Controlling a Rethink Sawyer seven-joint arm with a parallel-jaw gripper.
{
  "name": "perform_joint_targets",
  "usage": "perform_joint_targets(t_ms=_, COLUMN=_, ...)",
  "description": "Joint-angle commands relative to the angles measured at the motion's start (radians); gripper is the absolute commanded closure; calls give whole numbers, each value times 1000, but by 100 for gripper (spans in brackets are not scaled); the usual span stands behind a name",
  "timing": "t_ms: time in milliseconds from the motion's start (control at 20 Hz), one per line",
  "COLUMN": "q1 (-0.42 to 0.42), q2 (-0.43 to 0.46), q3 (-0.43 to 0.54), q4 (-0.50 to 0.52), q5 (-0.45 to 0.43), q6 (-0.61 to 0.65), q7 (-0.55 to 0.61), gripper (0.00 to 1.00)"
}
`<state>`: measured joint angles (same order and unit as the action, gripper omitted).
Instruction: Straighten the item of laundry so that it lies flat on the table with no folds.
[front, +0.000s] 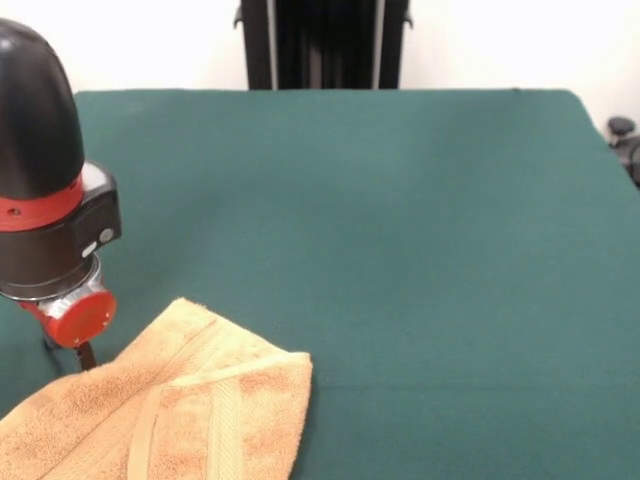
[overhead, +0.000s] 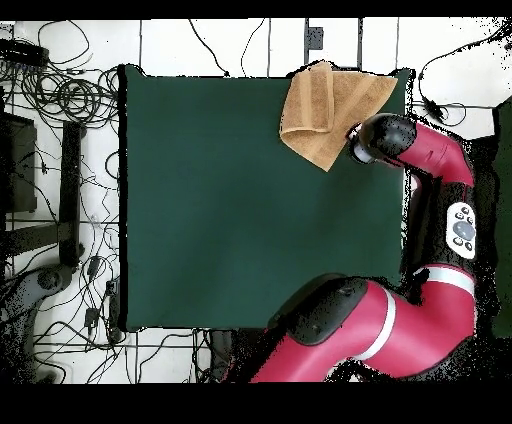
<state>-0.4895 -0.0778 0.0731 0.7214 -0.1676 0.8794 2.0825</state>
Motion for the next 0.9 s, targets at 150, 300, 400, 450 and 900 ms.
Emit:
perform_joint_targets(t_ms=150, q1=-63, q2=145, q3=212, q4=39, q5=-120, q6=-288, q7=-428, gripper=0)
perform_joint_targets(t_ms=300, q1=-103, q2=164, q3=278, q4=55, q5=-40, q6=-205, q7=-406, gripper=0)
perform_joint_targets(t_ms=400, q1=-124, q2=196, q3=316, q4=60, q5=99, q6=-9, q7=-242, gripper=0)
perform_joint_targets(t_ms=450, q1=-130, q2=213, q3=329, q4=55, q5=170, q6=107, q7=-143, gripper=0)
perform_joint_targets(t_ms=900, q1=-103, q2=236, q3=289, q4=32, q5=369, q6=369, q7=87, gripper=0)
